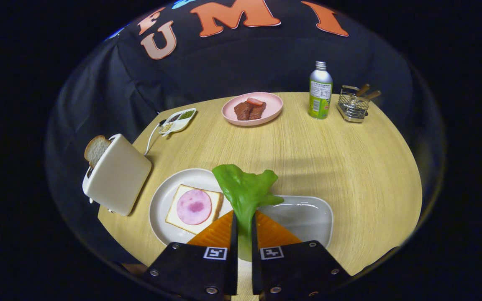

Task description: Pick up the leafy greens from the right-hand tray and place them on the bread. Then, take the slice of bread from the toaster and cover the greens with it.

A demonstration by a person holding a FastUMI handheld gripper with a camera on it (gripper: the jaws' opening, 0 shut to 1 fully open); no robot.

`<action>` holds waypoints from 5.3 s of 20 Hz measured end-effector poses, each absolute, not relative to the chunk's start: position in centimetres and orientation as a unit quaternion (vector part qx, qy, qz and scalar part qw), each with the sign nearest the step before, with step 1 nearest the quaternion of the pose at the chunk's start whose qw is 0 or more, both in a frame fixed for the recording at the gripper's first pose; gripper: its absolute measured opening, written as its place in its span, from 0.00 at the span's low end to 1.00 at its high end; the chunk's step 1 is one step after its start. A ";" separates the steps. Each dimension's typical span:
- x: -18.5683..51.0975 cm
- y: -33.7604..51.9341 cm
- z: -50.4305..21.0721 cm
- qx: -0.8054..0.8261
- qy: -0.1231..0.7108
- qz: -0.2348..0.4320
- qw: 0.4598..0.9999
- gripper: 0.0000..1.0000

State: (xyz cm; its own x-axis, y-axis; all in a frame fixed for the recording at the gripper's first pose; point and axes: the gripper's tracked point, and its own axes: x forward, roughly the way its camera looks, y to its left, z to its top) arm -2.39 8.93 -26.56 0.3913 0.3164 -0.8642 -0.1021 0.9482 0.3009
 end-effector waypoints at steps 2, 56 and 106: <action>-2.3 10.1 -26.2 0.094 0.531 0.143 0.830 0.14; 3.0 26.7 -16.1 0.056 0.505 0.219 0.833 0.94; 5.2 41.2 -11.0 0.160 0.548 0.263 0.777 0.09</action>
State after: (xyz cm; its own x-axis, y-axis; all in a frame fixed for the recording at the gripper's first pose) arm 5.19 41.22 -10.97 0.2599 0.5851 -0.7682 -0.2333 0.8100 0.5380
